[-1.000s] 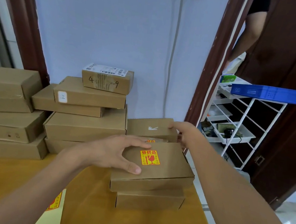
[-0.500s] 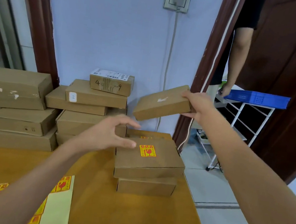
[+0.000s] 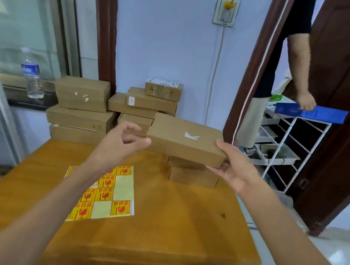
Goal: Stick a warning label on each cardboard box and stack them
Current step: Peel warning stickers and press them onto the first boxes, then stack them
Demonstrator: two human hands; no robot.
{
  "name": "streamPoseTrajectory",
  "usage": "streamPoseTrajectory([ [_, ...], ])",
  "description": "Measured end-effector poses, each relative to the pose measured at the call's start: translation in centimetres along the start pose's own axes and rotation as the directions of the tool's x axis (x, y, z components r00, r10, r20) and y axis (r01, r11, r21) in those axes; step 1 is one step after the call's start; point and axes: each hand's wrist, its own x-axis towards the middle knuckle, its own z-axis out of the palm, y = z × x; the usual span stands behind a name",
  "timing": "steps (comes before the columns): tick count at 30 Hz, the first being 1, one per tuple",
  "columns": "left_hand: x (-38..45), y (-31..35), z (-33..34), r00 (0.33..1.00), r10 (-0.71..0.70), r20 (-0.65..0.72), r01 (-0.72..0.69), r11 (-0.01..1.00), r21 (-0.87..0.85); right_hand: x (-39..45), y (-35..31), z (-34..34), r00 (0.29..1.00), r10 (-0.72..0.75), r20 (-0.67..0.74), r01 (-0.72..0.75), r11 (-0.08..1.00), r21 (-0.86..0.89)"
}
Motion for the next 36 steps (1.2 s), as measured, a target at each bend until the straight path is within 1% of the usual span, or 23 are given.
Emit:
streamPoseTrajectory([
  [2,-2.6,-1.1,0.2,1.0,-0.001,0.009,0.0,0.994,0.107,-1.6,2.8,-0.7,1.0,0.007,0.015,-0.007,1.0,-0.002],
  [4,-5.0,-2.5,0.6,1.0,-0.001,0.005,0.0,0.992,0.123,-3.1,5.2,-1.5,1.0,-0.008,0.021,0.008,1.0,-0.023],
  [6,-7.2,-4.0,1.0,1.0,-0.025,0.009,0.023,0.991,0.132,-4.4,7.3,-2.3,0.999,-0.024,0.028,0.026,0.996,-0.083],
  [8,-8.8,-5.8,1.5,0.998,-0.063,-0.004,0.063,0.985,0.16,-5.3,9.0,-3.2,0.999,-0.015,0.037,0.023,0.976,-0.218],
  [9,-9.3,-6.7,1.9,0.998,-0.069,-0.01,0.07,0.976,0.207,-5.6,9.8,-3.6,0.999,-0.016,0.029,0.025,0.941,-0.338],
  [11,-9.9,-8.1,2.7,0.998,-0.057,0.006,0.052,0.935,0.351,-5.8,10.7,-4.2,0.999,-0.051,0.005,0.044,0.808,-0.588],
  [13,-10.1,-9.0,3.4,0.998,-0.052,0.046,0.023,0.876,0.482,-5.5,11.4,-4.6,0.993,-0.121,0.004,0.086,0.676,-0.732],
  [15,-10.2,-9.5,3.7,0.997,-0.014,0.082,-0.036,0.819,0.573,-5.1,11.8,-4.9,0.986,-0.168,0.023,0.119,0.591,-0.798],
  [16,-10.3,-9.6,3.6,0.995,0.033,0.089,-0.081,0.792,0.605,-4.8,11.9,-5.1,0.985,-0.173,0.028,0.121,0.557,-0.822],
  [18,-10.8,-10.0,2.8,0.99,0.131,0.05,-0.134,0.771,0.623,-4.3,12.2,-5.2,0.982,-0.186,0.021,0.107,0.463,-0.88],
  [19,-11.0,-10.3,2.0,0.985,0.173,0.009,-0.138,0.757,0.639,-4.3,12.2,-5.1,0.974,-0.226,0.022,0.109,0.379,-0.919],
  [20,-11.0,-10.8,1.0,0.978,0.208,-0.03,-0.135,0.732,0.668,-4.3,12.0,-4.8,0.953,-0.3,0.048,0.135,0.277,-0.952],
  [21,-10.9,-11.4,-0.2,0.971,0.231,-0.055,-0.128,0.702,0.701,-4.4,11.7,-4.3,0.913,-0.393,0.107,0.184,0.164,-0.969],
  [22,-10.8,-12.2,-1.4,0.969,0.24,-0.058,-0.124,0.677,0.726,-4.7,11.5,-3.4,0.854,-0.481,0.2,0.255,0.052,-0.965],
  [23,-10.6,-13.0,-2.6,0.974,0.222,-0.044,-0.118,0.664,0.739,-5.2,11.2,-2.0,0.791,-0.537,0.293,0.33,-0.03,-0.944],
  [24,-10.4,-13.7,-3.6,0.982,0.188,-0.016,-0.113,0.653,0.749,-5.7,10.9,-0.2,0.744,-0.553,0.374,0.394,-0.089,-0.915],
  [25,-10.3,-14.3,-4.5,0.99,0.142,0.021,-0.108,0.641,0.76,-6.1,10.9,1.9,0.715,-0.532,0.455,0.453,-0.144,-0.88],
  [27,-10.1,-15.2,-5.5,0.992,0.076,0.102,-0.127,0.617,0.777,-6.0,11.8,6.0,0.685,-0.405,0.606,0.556,-0.246,-0.793],
  [29,-10.2,-16.0,-5.7,0.98,0.067,0.187,-0.189,0.609,0.77,-5.0,13.5,9.5,0.641,-0.248,0.726,0.636,-0.358,-0.683],
  [30,-10.4,-16.2,-5.7,0.976,0.066,0.209,-0.205,0.615,0.761,-4.4,14.3,11.0,0.624,-0.178,0.761,0.662,-0.398,-0.635],
  [33,-10.8,-16.6,-5.6,0.979,0.07,0.189,-0.19,0.64,0.744,-2.8,16.3,13.9,0.654,0.009,0.756,0.669,-0.472,-0.574],
  [36,-10.8,-16.8,-5.5,0.982,0.085,0.167,-0.181,0.658,0.731,-2.3,17.6,14.7,0.666,0.122,0.736,0.701,-0.44,-0.561],
])
